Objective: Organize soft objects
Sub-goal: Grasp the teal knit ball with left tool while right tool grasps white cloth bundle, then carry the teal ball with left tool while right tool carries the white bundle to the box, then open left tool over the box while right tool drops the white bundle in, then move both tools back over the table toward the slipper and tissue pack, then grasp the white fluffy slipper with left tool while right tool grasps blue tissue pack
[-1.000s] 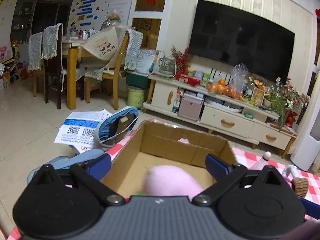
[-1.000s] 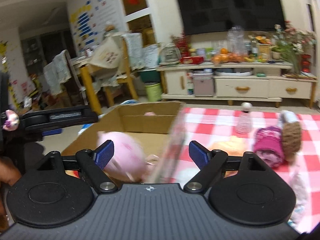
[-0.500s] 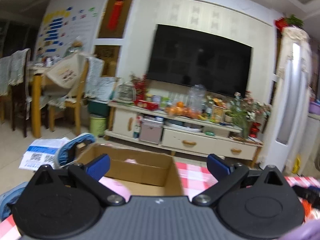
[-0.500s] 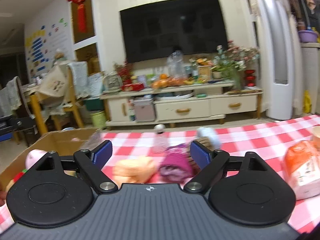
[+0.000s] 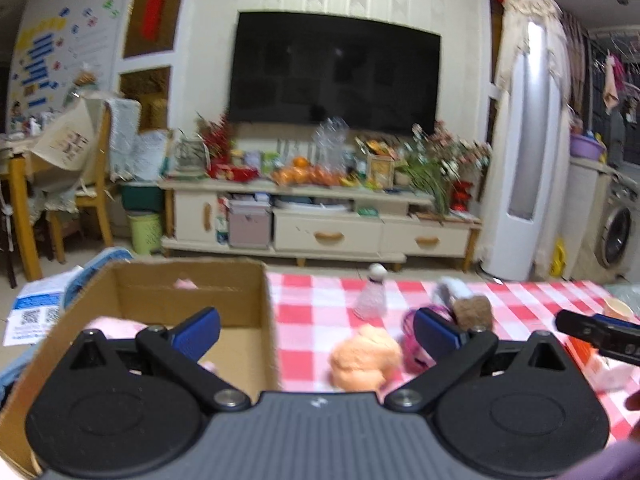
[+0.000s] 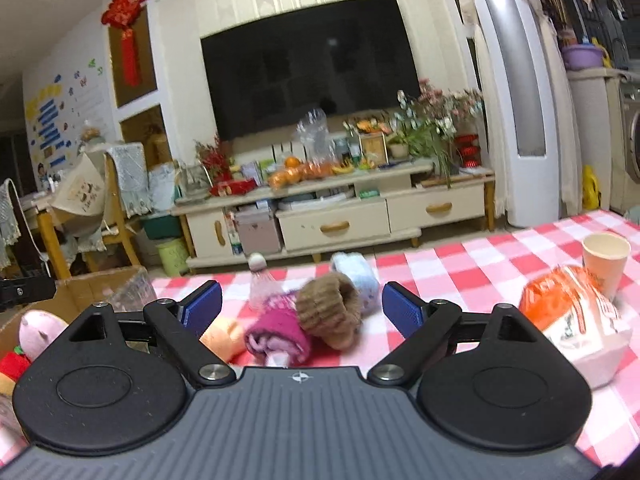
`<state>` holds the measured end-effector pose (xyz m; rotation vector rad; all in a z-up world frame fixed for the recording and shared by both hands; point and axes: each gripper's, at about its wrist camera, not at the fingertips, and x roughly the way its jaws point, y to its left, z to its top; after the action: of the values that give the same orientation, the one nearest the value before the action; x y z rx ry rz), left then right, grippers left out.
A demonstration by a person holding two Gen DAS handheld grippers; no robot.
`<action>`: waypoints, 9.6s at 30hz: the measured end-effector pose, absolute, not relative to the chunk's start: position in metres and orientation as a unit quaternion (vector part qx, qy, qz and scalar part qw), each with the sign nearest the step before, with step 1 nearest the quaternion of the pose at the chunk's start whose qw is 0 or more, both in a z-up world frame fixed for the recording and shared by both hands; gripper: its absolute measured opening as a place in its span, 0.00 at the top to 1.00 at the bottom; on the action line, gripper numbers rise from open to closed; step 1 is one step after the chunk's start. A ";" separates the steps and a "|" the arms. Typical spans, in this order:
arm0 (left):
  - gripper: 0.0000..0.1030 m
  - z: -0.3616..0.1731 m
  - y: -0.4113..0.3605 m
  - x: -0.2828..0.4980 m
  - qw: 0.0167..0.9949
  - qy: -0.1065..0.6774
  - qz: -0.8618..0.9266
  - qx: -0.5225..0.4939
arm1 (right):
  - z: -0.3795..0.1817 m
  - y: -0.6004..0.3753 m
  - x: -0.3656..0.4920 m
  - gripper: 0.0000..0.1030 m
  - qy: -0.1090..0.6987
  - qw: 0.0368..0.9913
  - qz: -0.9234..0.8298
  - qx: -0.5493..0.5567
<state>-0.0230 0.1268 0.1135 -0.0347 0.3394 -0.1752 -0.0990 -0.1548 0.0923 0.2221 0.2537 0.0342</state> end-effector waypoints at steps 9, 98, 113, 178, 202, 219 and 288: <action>0.01 0.098 0.102 -0.026 0.972 0.203 -0.120 0.011 | 0.073 -0.147 -0.094 0.00 0.205 0.973 0.014 0.105; 0.38 0.085 0.037 0.021 0.935 0.292 -0.199 -0.030 | 0.038 -0.147 -0.077 0.48 0.273 0.957 0.074 0.065; 0.38 0.114 0.082 0.003 0.950 0.235 -0.195 -0.063 | 0.059 -0.116 -0.080 0.48 0.238 0.966 0.094 0.042; 0.13 0.119 0.239 -0.019 0.966 0.206 0.035 -0.150 | 0.126 0.044 -0.104 0.05 0.207 0.947 0.239 -0.054; 0.04 0.114 0.168 -0.017 0.971 0.226 -0.021 -0.069 | 0.075 -0.047 -0.114 0.03 0.248 0.958 0.139 0.034; 0.04 0.107 0.134 -0.017 0.970 0.236 -0.052 -0.028 | 0.032 -0.032 -0.117 0.02 0.304 0.937 0.170 -0.025; 0.65 0.014 0.017 0.006 0.906 0.388 -0.157 0.070 | 0.019 -0.149 -0.055 0.11 0.306 0.951 0.052 0.007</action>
<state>0.0059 0.0169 0.0139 0.1451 0.8004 -0.3233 -0.0547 -0.1495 0.0187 0.0150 0.6221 0.1058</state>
